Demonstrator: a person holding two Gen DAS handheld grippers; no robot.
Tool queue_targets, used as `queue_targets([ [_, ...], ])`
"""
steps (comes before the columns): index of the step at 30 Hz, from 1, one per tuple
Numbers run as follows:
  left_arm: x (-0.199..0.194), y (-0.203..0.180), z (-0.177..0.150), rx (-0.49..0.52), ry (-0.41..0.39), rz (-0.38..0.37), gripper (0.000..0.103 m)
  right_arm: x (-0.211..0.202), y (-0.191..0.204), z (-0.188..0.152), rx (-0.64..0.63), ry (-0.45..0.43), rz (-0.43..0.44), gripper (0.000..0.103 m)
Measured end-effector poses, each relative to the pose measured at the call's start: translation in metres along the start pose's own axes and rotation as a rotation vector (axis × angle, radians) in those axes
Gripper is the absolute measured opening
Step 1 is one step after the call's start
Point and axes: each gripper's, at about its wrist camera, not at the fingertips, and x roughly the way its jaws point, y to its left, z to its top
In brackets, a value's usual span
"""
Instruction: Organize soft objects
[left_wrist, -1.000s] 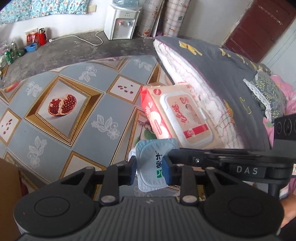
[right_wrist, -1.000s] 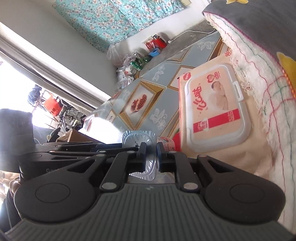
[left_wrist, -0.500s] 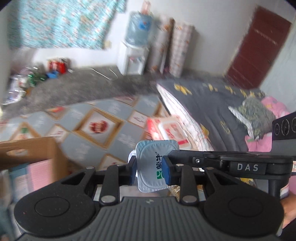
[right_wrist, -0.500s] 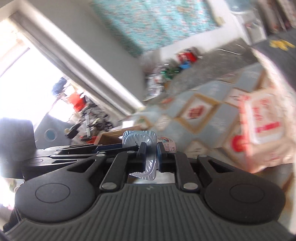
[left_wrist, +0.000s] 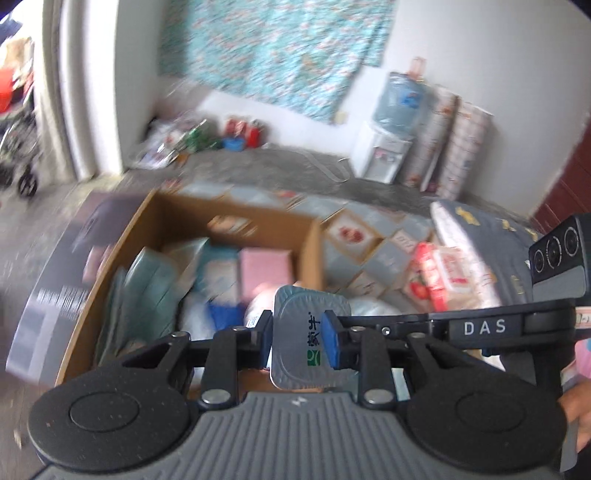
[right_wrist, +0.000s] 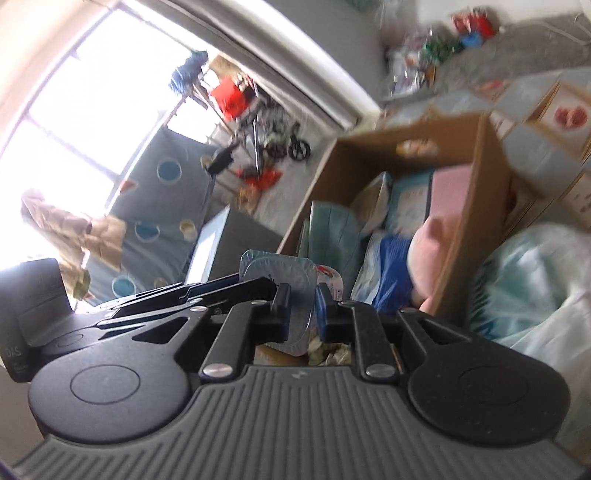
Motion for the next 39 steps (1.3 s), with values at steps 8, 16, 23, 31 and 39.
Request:
queue_targets([
  [8,0.033,0.067,-0.046,-0.185,0.132,-0.049,0.027,0.063,0.005,-0.028,-0.002,0.187,-0.138,0.015],
  [16,0.062,0.096,-0.078,-0.280,0.231,-0.100,0.026,0.098,0.001,-0.034,-0.080,0.335,-0.273,0.017],
  [23,0.085,0.109,-0.087,-0.332,0.316,-0.146,0.024,0.119,0.001,-0.029,-0.133,0.476,-0.344,0.018],
  [31,0.096,0.115,-0.079,-0.329,0.346,-0.133,0.023,0.126,-0.001,-0.019,-0.144,0.484,-0.358,0.026],
  [39,0.093,0.116,-0.073,-0.326,0.317,-0.142,0.022,0.123,-0.004,-0.013,-0.138,0.433,-0.341,0.040],
])
